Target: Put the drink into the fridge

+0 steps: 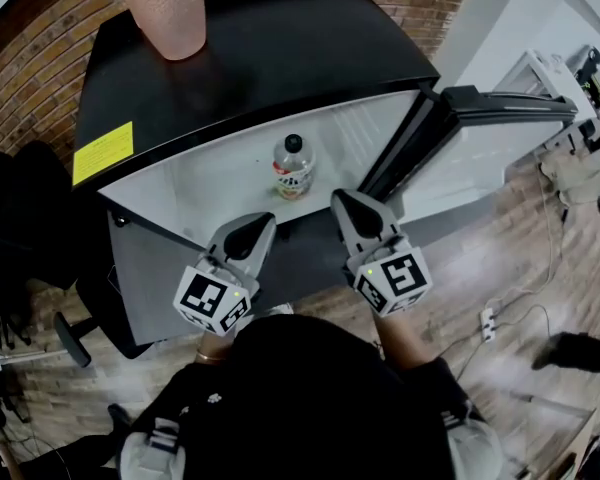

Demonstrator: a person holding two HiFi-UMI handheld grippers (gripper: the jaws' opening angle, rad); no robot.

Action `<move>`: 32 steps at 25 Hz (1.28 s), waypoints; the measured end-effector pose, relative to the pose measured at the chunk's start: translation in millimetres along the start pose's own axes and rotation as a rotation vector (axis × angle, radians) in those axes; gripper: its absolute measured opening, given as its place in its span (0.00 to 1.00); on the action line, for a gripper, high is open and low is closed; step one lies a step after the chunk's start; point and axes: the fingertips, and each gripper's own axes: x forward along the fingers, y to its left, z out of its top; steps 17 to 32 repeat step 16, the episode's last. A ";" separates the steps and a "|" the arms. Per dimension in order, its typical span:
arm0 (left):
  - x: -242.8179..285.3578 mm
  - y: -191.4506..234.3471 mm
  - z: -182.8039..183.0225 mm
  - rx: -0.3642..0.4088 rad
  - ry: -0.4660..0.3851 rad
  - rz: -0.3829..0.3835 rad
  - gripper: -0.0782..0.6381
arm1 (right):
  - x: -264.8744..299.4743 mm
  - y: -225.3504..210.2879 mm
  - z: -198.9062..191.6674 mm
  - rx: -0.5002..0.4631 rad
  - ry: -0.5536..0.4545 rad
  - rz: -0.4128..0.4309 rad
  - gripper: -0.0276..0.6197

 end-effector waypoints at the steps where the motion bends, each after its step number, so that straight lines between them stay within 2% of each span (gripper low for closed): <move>1: 0.4 0.1 -0.1 0.000 0.001 -0.002 0.11 | -0.2 0.2 -0.1 0.001 0.001 0.000 0.04; 32: 4.8 3.8 -1.9 -0.010 0.006 -0.016 0.11 | 2.0 -1.4 0.0 -0.001 0.009 -0.012 0.04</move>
